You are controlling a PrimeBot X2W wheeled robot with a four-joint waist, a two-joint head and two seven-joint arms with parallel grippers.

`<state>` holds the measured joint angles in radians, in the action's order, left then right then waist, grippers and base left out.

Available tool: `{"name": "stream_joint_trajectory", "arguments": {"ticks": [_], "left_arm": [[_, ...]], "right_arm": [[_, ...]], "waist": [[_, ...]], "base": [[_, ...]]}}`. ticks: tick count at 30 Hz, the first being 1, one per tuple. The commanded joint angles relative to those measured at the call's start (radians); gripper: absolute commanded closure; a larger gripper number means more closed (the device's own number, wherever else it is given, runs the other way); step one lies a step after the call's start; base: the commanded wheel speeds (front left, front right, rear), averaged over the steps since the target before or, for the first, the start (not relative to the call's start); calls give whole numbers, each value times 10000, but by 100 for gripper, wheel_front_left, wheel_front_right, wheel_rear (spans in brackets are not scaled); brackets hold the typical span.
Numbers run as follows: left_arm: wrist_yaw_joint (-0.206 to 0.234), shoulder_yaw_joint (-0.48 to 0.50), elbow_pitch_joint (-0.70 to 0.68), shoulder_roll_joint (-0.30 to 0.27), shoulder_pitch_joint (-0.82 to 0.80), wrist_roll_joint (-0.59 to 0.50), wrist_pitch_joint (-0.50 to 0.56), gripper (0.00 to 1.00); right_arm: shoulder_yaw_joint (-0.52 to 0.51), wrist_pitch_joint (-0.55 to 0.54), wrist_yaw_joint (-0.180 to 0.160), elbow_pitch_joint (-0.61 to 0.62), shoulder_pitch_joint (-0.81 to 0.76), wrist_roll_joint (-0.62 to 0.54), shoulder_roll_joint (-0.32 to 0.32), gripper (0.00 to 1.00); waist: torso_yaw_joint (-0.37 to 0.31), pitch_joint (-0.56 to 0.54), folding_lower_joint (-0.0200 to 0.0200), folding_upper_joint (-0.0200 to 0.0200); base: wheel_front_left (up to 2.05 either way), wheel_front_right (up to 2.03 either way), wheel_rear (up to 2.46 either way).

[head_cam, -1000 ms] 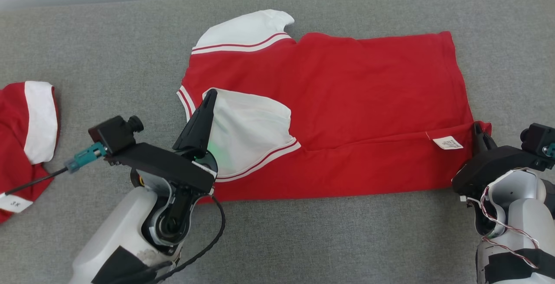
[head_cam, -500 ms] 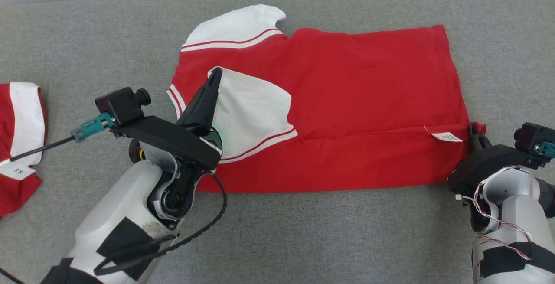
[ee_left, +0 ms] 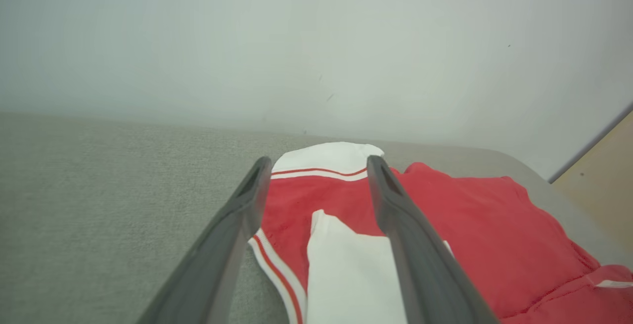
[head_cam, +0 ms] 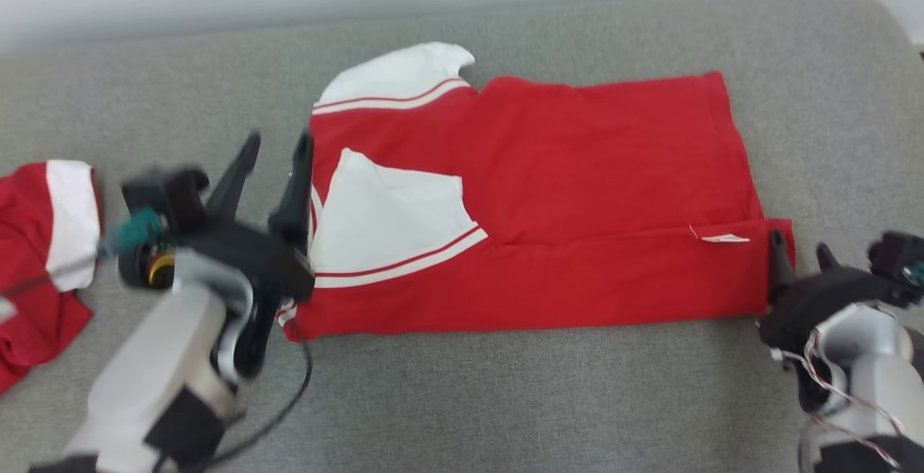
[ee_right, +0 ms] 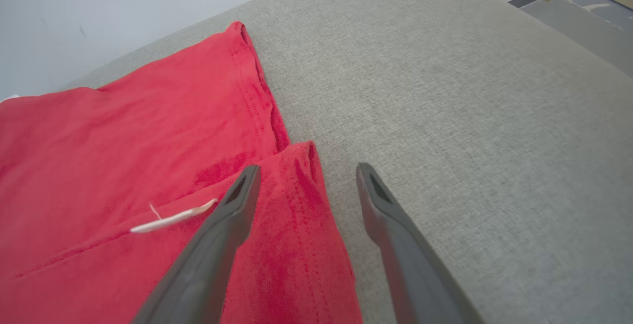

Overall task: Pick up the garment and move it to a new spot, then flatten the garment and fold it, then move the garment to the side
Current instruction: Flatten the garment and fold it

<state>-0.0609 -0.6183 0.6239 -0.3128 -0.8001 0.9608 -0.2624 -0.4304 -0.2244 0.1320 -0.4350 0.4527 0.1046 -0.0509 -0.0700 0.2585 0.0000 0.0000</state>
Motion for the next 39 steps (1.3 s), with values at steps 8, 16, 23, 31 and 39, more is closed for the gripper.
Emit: {"name": "stream_joint_trajectory", "arguments": {"ticks": [8, 16, 23, 31, 39], "left_arm": [[1439, -609, -428, -685, 2371, -2046, 52, 0], [2141, -1048, -755, -779, 3279, -2204, 534, 0], [2467, -1242, -600, -517, 3215, -2222, 957, 0], [2569, -1342, 283, -273, 2732, -2153, 1471, 0], [2648, -1490, 937, -36, 2660, -1788, 2831, 100]], "right_arm": [[-329, -1069, -25, 2319, -2029, -35, 16, 0], [-85, -1281, -26, 3070, -2814, 258, 16, 0], [186, -1093, -26, 2870, -2755, 14, 16, 0], [724, -854, -26, 2425, -2417, 59, 14, 0], [717, -891, -26, 2477, -2188, -323, 16, 0]], "waist": [[225, -1288, 0, 0], [80, -1507, 0, 0], [-89, -1449, 0, 0], [-285, -1150, 0, 0], [-303, -669, 0, 0]], "base": [[0, 0, 0], [0, 0, 0], [0, 0, 0], [0, 0, 0], [0, 0, 0]]}}
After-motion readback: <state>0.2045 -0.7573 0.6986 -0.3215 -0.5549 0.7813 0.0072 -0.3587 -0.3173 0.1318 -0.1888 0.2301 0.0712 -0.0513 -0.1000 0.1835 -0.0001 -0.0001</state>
